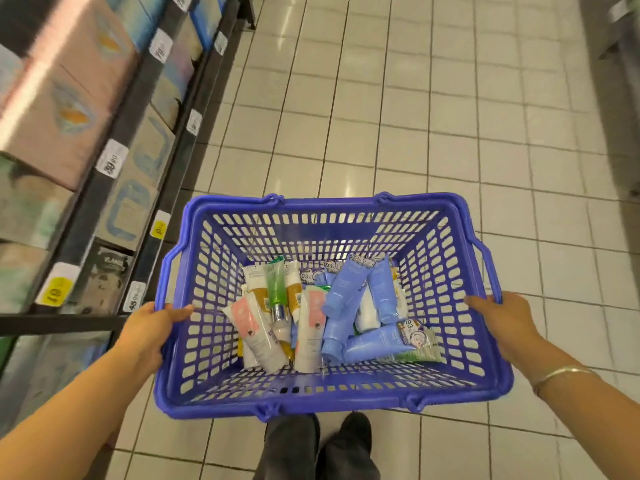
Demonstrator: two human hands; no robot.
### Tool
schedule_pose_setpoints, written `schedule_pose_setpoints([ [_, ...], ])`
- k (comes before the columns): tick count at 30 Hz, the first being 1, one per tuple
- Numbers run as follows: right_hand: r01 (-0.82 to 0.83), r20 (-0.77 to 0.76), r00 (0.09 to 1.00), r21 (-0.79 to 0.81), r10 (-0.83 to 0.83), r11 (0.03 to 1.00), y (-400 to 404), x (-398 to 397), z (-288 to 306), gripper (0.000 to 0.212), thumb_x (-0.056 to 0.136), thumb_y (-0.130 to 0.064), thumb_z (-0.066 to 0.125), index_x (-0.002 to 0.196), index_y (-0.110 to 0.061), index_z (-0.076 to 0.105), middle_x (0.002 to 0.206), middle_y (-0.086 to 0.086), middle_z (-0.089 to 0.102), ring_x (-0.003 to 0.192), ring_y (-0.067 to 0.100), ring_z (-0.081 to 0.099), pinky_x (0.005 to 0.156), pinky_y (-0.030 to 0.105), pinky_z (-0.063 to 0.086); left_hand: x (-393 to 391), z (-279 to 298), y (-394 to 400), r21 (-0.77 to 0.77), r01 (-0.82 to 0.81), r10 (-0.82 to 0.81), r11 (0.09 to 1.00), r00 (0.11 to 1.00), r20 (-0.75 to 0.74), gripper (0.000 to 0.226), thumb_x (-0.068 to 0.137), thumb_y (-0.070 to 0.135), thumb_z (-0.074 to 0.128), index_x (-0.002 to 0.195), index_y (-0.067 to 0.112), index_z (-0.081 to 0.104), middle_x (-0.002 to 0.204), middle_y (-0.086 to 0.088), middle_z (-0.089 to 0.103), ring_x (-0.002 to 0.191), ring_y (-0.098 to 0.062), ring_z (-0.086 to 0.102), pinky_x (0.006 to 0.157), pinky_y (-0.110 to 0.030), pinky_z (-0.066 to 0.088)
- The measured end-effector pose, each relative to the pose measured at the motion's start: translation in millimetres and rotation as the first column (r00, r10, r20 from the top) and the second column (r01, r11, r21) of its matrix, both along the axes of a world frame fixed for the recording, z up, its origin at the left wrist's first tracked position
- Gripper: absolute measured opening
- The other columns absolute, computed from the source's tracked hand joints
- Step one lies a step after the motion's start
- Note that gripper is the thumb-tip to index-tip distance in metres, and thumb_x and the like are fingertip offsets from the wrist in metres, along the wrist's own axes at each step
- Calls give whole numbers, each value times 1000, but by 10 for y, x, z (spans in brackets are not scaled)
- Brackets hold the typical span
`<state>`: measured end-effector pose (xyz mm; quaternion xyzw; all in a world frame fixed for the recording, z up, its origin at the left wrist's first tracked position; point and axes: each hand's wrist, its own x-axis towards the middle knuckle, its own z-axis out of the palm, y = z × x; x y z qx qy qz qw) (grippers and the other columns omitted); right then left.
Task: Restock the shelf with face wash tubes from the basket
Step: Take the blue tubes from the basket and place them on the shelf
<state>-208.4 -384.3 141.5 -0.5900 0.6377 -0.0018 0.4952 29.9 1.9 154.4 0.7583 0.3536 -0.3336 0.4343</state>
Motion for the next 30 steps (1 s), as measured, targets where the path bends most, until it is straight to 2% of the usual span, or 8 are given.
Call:
schedule_pose_setpoints([
  [4, -27, 19, 999, -8, 27, 1000, 7, -4, 983, 28, 79, -23, 70, 94, -6, 55, 86, 16, 65, 65, 29, 63, 57, 30, 49, -68, 923, 31, 2, -39, 38, 999, 994, 107, 40, 76, 5, 70, 112, -2, 54, 98, -27, 64, 67, -35, 62, 76, -53, 52],
  [7, -35, 65, 997, -18, 36, 999, -1, -16, 1636, 29, 78, -19, 70, 96, -2, 56, 87, 18, 64, 63, 28, 61, 60, 31, 49, -133, 1509, 58, -55, -42, 49, 998, 990, 132, 47, 74, 3, 70, 117, -6, 53, 106, -31, 62, 83, -43, 63, 76, -59, 52],
  [9, -46, 94, 994, -35, 50, 998, -26, -43, 2020, 31, 77, -17, 72, 99, 0, 57, 87, 19, 64, 62, 28, 61, 62, 32, 50, -194, 1857, 61, -46, -53, 61, 997, 983, 171, 42, 72, 2, 71, 109, -7, 54, 100, -29, 62, 74, -41, 63, 59, -51, 56],
  [14, -44, 130, 990, -97, 56, 994, -132, -82, 2833, 31, 73, -12, 74, 94, 4, 58, 95, 24, 65, 58, 28, 57, 64, 37, 50, -321, 2602, -60, -43, -86, 94, 995, 955, 281, 20, 73, -3, 67, 66, 3, 50, 37, -11, 54, 26, -23, 50, 21, -24, 38],
  [19, -21, 153, 987, -113, 38, 993, -329, 0, 3282, 22, 71, -8, 74, 75, 4, 56, 100, 32, 64, 54, 30, 53, 49, 31, 45, -183, 2995, -220, -78, -19, 41, 997, 955, 294, 6, 71, -4, 63, 74, -7, 59, 61, -21, 62, 40, -28, 53, 54, -37, 51],
  [22, 11, 163, 987, -121, 9, 993, -459, 137, 3365, 24, 70, -8, 75, 65, -4, 52, 95, 29, 64, 56, 32, 55, 57, 37, 50, 32, 3031, -339, -75, -9, 31, 997, 953, 300, 11, 71, -5, 62, 65, -3, 53, 64, -22, 59, 43, -34, 50, 48, -36, 46],
  [25, 29, 153, 988, -113, -12, 993, -606, 327, 3358, 28, 69, -13, 77, 68, -5, 50, 88, 22, 64, 58, 33, 58, 58, 37, 49, 324, 3007, -526, -69, 11, 9, 998, 958, 285, 19, 69, -2, 65, 86, -6, 56, 84, -24, 58, 53, -36, 51, 49, -42, 51],
  [30, 48, 117, 993, -108, -36, 993, -958, 932, 3246, 30, 69, -17, 77, 70, -6, 49, 75, 19, 64, 57, 33, 60, 49, 30, 45, 1045, 2885, -965, -55, 58, -42, 997, 965, 259, 14, 68, -2, 65, 75, -7, 54, 63, -22, 56, 48, -32, 52, 44, -36, 49],
])
